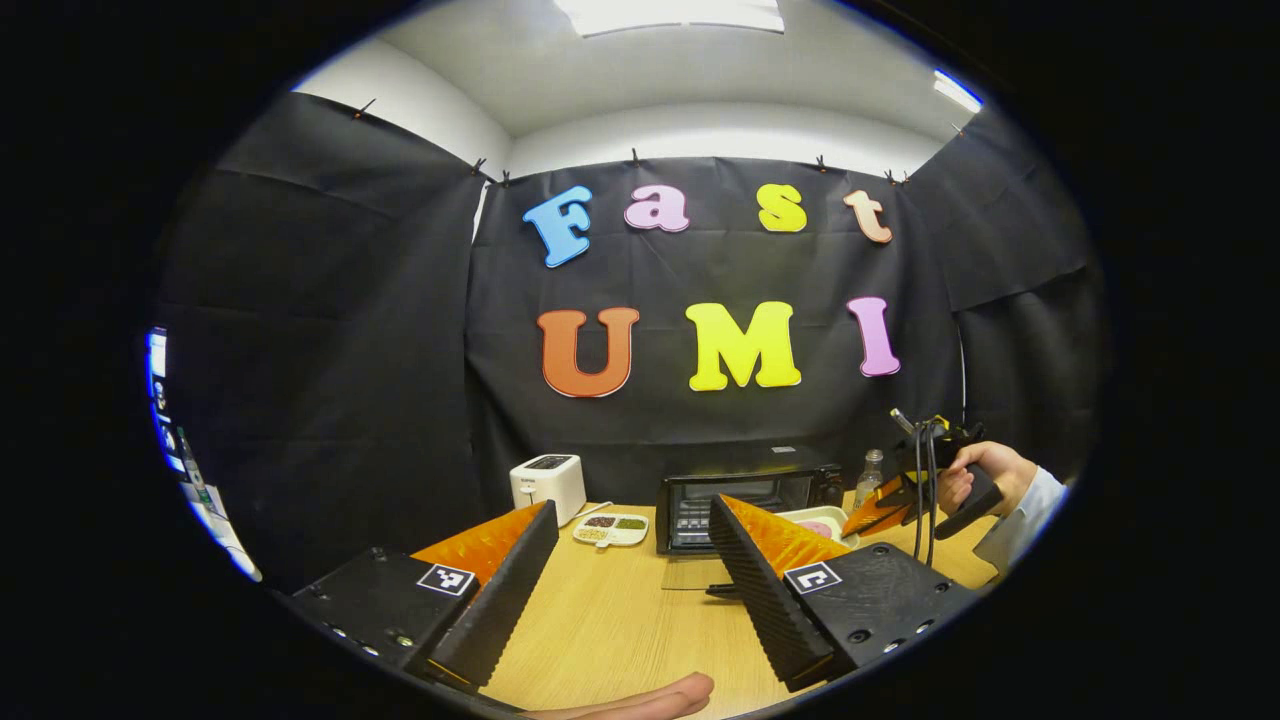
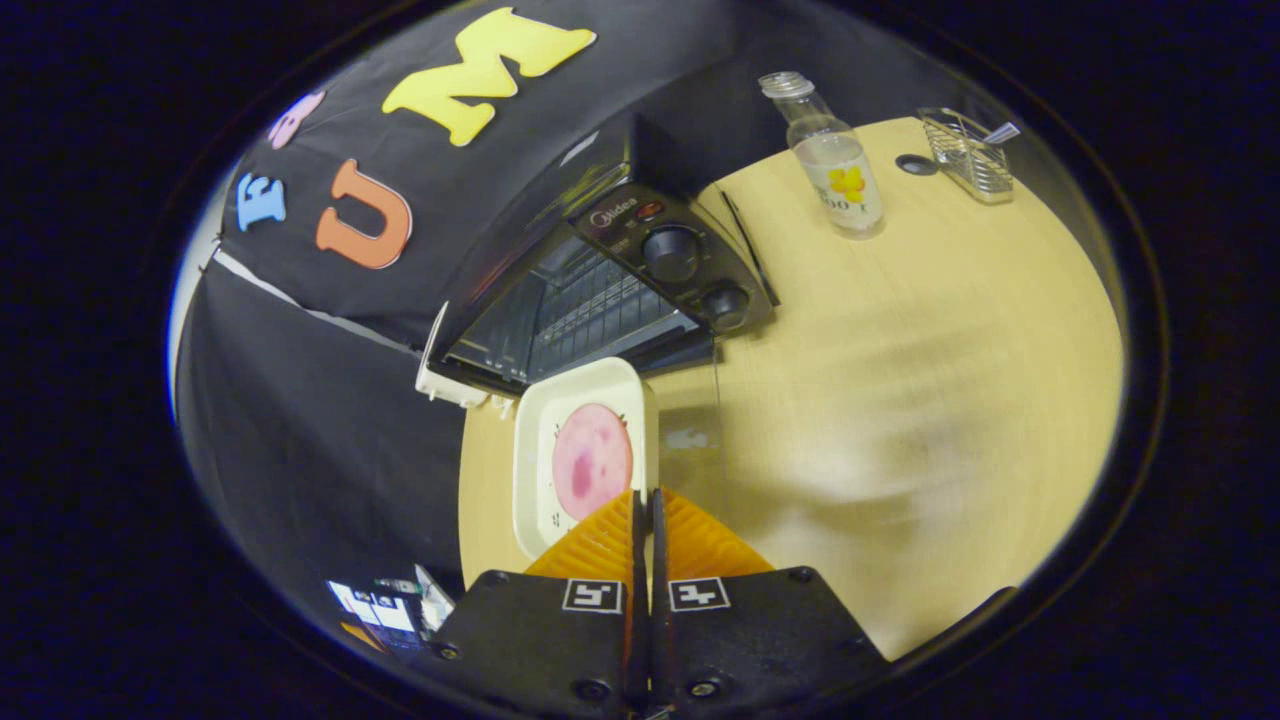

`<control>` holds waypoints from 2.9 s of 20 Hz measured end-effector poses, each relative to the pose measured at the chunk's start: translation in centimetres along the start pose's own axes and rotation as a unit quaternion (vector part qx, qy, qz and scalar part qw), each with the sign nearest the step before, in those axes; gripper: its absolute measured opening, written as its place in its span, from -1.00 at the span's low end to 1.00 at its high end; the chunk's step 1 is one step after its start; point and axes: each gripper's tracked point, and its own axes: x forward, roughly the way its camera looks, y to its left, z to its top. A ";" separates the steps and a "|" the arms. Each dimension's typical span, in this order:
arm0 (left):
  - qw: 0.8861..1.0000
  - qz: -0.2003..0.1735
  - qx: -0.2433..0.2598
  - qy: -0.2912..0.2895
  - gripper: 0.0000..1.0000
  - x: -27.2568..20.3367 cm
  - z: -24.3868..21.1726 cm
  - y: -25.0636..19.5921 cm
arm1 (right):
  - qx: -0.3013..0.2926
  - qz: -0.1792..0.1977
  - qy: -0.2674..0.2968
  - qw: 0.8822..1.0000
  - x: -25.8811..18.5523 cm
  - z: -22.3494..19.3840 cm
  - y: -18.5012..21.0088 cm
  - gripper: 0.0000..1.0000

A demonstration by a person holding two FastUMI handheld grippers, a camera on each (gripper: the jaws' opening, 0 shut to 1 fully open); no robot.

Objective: Open the electric oven with the left hand, put the food in, and close the electric oven.

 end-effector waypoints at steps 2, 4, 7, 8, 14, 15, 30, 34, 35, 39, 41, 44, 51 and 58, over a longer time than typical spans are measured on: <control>1.000 -0.001 -0.002 -0.001 0.93 0.4 -0.3 0.1 | 0.027 0.000 -0.022 0.999 1.8 0.8 0.9 -0.98; 1.000 -0.004 -0.004 0.001 0.93 0.8 -0.4 0.1 | 0.064 0.004 -0.051 0.997 3.3 1.7 2.0 -0.92; 1.000 -0.007 -0.002 0.003 0.93 1.7 -0.8 0.2 | 0.130 0.016 -0.089 0.987 5.8 3.0 3.1 -0.92; 1.000 -0.008 0.000 0.004 0.93 1.8 -0.9 0.1 | 0.148 0.019 -0.099 0.984 6.5 3.3 3.4 -0.92; 1.000 -0.006 -0.006 0.015 0.93 3.9 -2.7 0.7 | 0.214 0.035 -0.210 0.953 8.5 7.2 4.6 -0.98; 1.000 -0.003 -0.007 0.017 0.94 4.2 -3.0 0.9 | 0.219 0.033 -0.227 0.948 8.7 8.0 4.9 -0.93; 0.999 -0.003 -0.005 0.053 0.93 7.6 -7.1 -0.1 | 0.205 0.046 -0.277 0.937 16.3 12.9 6.4 -0.87; 0.998 -0.004 -0.009 0.058 0.93 7.4 -7.4 0.1 | 0.211 0.066 -0.275 0.936 15.9 12.7 6.8 -0.85; 0.998 -0.004 -0.009 0.058 0.93 7.3 -7.4 0.2 | 0.212 0.065 -0.272 0.937 16.0 12.6 6.7 -0.66; 0.998 -0.008 -0.020 0.063 0.93 7.0 -7.4 0.4 | 0.180 0.061 -0.280 0.941 13.5 10.8 6.7 -0.47; 0.997 -0.012 -0.025 0.066 0.93 6.5 -7.2 0.6 | 0.167 0.059 -0.288 0.941 11.9 10.0 6.7 -0.33; 0.997 -0.014 -0.026 0.067 0.93 6.1 -7.5 0.7 | 0.129 0.037 -0.300 0.945 9.8 8.4 6.6 0.07; 0.995 -0.025 -0.027 0.096 0.94 5.5 -9.4 -0.2 | -0.040 -0.002 -0.347 0.937 3.0 4.7 8.7 0.84; 0.987 -0.016 -0.036 0.155 0.94 6.6 -14.0 -0.4 | -0.206 -0.081 -0.416 0.882 -5.7 1.2 9.5 0.87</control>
